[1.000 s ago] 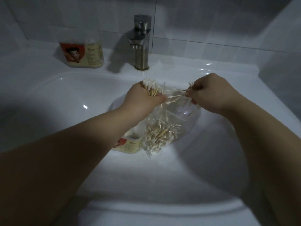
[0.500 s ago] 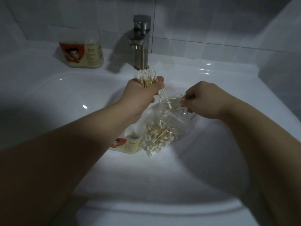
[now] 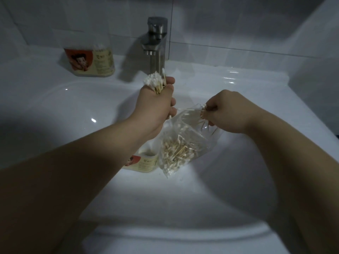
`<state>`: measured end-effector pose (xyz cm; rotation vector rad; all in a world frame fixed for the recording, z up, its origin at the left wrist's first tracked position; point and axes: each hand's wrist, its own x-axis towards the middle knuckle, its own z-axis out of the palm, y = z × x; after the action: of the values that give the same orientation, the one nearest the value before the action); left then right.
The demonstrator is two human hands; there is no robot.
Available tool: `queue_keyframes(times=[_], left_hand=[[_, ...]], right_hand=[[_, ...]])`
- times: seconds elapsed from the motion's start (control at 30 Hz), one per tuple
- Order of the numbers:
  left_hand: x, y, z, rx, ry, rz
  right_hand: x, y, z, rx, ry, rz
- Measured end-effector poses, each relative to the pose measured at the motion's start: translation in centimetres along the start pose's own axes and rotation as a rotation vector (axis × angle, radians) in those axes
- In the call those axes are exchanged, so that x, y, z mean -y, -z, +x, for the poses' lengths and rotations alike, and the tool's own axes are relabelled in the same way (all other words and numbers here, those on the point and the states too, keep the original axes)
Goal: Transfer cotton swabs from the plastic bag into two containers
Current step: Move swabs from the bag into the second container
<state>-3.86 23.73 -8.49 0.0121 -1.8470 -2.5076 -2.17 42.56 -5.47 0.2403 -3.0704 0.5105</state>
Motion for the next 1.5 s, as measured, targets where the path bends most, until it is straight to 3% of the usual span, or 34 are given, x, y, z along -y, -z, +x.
queue_keyframes(times=[0.2,0.43,0.63,0.97,1.17,1.3,1.5], left_hand=[[0.0,-0.1,0.2,0.014,0.024,0.089],[0.0,1.0,-0.1,0.123,-0.270,0.663],[0.7,1.2,-0.5,0.339,-0.284,0.933],[1.6,1.5,0.3,0.288,-0.298,0.994],[1.2,1.8,0.5,0.271,-0.237,0.889],[1.2,1.8,0.2,0.305,-0.256,0.937],[1.5,1.6,-0.2,0.365,-0.244,0.970]], right_hand=[[0.0,-0.1,0.0,-0.023,0.028,0.001],[0.4,0.3,-0.2,-0.069,0.153,-0.023],[1.1,0.3,-0.6,-0.099,0.259,-0.015],[0.3,0.2,-0.2,-0.085,0.195,-0.037],[-0.4,0.5,-0.2,-0.127,0.139,0.007],[0.3,0.5,-0.5,-0.127,0.193,0.097],[0.7,0.1,-0.3,-0.107,0.226,0.026]])
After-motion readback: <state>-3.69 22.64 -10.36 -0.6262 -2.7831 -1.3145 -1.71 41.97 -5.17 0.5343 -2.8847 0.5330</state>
